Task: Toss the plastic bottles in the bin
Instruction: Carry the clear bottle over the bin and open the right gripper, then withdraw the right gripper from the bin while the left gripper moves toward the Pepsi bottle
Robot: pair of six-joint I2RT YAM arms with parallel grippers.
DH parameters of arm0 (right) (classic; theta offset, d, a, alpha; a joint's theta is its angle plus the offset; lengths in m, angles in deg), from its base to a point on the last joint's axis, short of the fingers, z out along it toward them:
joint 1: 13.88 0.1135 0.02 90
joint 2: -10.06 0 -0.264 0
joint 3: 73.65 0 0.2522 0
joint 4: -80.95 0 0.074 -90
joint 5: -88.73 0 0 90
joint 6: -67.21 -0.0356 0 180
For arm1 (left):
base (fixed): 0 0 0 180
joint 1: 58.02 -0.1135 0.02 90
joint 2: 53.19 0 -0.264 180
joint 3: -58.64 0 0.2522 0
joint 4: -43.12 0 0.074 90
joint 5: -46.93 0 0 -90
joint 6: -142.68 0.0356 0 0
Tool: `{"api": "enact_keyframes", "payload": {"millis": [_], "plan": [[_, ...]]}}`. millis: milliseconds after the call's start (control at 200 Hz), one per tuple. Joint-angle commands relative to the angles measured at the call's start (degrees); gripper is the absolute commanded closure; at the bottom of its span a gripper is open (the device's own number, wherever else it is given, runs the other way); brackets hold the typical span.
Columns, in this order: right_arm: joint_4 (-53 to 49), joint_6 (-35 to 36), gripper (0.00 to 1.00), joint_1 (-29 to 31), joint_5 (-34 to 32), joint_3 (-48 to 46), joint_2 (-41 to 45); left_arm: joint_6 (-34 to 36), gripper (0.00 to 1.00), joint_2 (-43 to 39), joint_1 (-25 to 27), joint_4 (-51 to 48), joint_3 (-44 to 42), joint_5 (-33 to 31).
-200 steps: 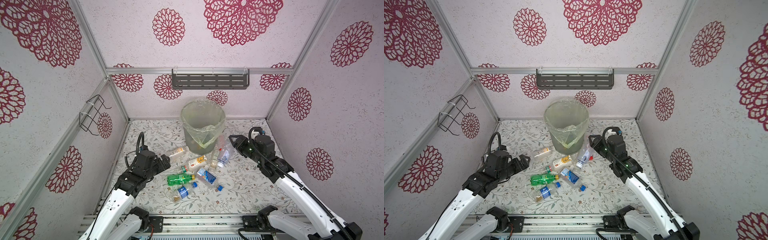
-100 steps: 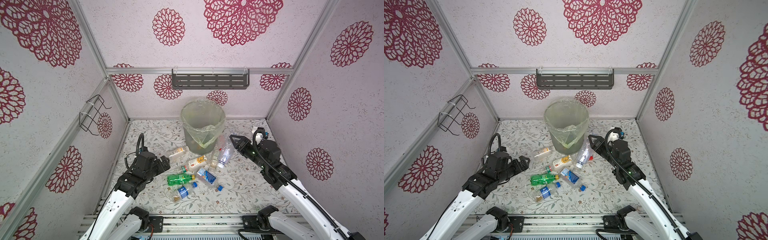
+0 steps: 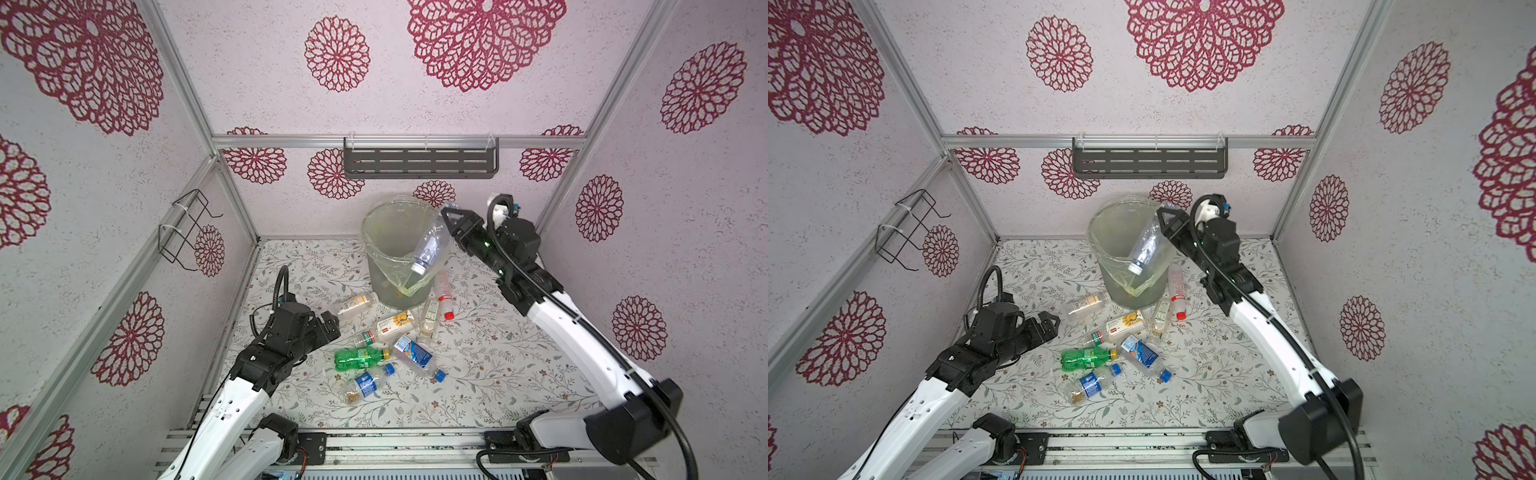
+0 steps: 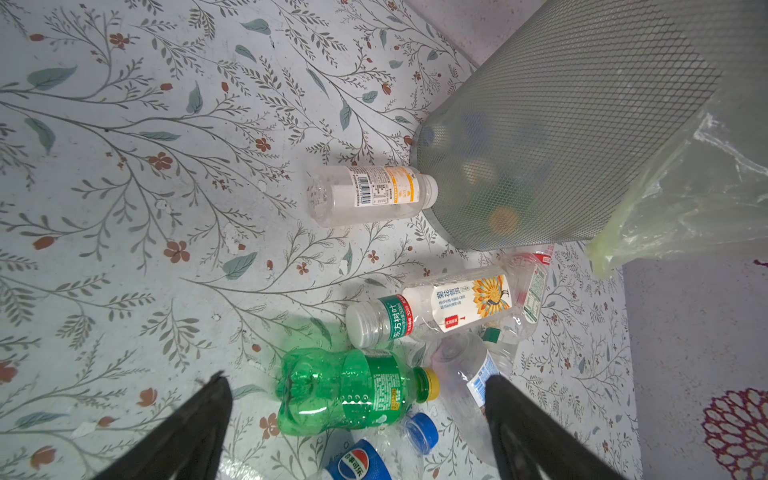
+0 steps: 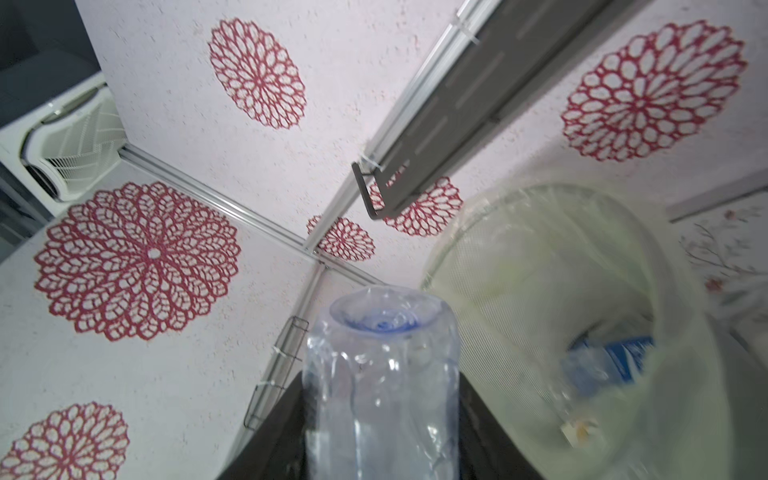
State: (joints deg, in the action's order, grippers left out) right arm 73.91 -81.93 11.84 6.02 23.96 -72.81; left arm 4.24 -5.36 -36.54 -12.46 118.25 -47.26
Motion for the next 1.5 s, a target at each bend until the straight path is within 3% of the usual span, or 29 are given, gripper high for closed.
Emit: {"api": "enact_keyframes", "payload": {"millis": [0,20,45,115,240,510,916,1031,1491], "plan": [[-1.6,-1.3,0.28,0.2,-2.3,13.1,-10.5,1.4,0.03,1.4,-0.7,-0.8,3.5,-0.7],[-3.0,-1.2,0.07,0.3,-2.0,15.9,-12.7,1.4,0.03,1.5,-0.7,-0.9,3.7,-0.6],[-4.6,-1.1,0.01,0.3,-1.0,19.2,-14.9,1.3,0.03,1.4,-0.8,-1.1,3.9,-0.6],[-6.4,-0.3,0.01,1.2,-0.2,23.6,-18.1,1.1,0.03,1.0,-0.8,-1.6,4.3,-0.7],[-9.5,5.1,0.01,3.6,-5.0,23.2,-14.3,0.9,0.03,-1.2,-1.0,-2.8,4.4,-1.8],[-17.0,12.7,0.01,4.5,-8.4,11.4,0.0,0.8,0.03,-1.6,-1.1,-2.3,3.2,-0.6],[-17.4,11.1,0.01,4.5,-14.3,-14.9,19.7,-0.2,0.03,-3.1,-1.1,-1.3,0.5,2.6],[-16.0,10.3,0.01,4.5,-14.1,-20.1,23.1,0.4,0.03,-4.2,-1.1,0.1,-0.1,6.8],[-17.3,11.2,0.01,4.4,-10.2,-31.5,26.4,-0.7,0.03,-5.7,-1.0,1.9,-4.7,11.5]]}}
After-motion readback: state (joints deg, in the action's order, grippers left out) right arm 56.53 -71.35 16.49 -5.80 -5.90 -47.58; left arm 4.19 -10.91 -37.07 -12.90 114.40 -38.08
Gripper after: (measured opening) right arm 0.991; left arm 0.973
